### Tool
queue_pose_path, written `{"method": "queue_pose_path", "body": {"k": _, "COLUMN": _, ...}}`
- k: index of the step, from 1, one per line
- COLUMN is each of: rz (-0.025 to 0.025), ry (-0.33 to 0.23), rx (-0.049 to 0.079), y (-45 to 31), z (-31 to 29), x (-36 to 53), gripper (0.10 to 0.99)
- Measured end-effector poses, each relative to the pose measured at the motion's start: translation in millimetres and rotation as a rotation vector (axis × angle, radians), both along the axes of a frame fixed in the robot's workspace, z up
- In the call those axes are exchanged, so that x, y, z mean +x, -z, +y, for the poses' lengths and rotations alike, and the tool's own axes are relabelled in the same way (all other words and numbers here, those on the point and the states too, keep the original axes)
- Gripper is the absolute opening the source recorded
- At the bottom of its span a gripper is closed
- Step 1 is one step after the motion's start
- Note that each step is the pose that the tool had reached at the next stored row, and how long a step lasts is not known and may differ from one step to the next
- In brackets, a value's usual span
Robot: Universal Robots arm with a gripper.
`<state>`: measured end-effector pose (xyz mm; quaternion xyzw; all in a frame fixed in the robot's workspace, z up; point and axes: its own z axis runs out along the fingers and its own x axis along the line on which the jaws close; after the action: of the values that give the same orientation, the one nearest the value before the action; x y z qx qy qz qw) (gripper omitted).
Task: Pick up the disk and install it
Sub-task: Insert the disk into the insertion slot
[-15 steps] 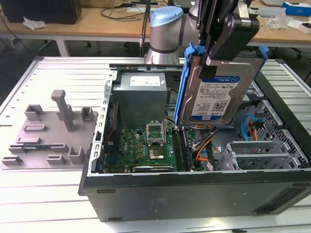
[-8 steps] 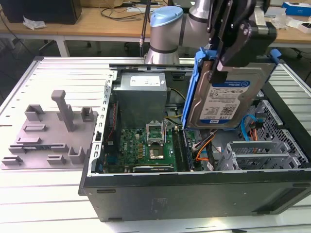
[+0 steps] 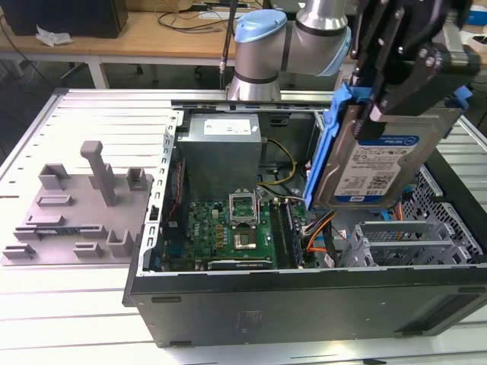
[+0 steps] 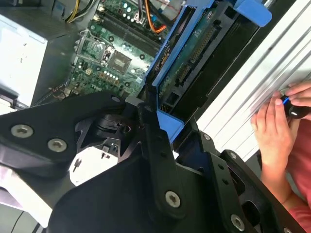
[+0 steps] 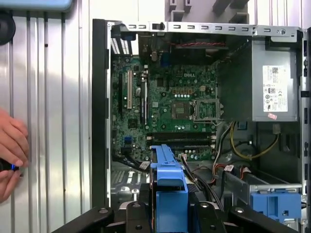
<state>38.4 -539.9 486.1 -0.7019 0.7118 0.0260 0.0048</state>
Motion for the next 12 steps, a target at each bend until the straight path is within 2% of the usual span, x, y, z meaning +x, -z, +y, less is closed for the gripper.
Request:
{"method": "queue_pose_path", "body": {"k": 3, "rz": 0.0000, "ry": 0.000, "rx": 0.000, "y": 0.1, "z": -3.7, "x": 9.2, "gripper": 0.369}}
{"method": "queue_pose_path", "body": {"k": 6, "rz": 0.0000, "ry": 0.000, "rx": 0.000, "y": 0.4, "z": -7.9, "x": 24.2, "gripper": 0.369}}
{"method": "queue_pose_path", "body": {"k": 12, "rz": 0.0000, "ry": 0.000, "rx": 0.000, "y": 1.0, "z": -10.6, "x": 47.0, "gripper": 0.369}}
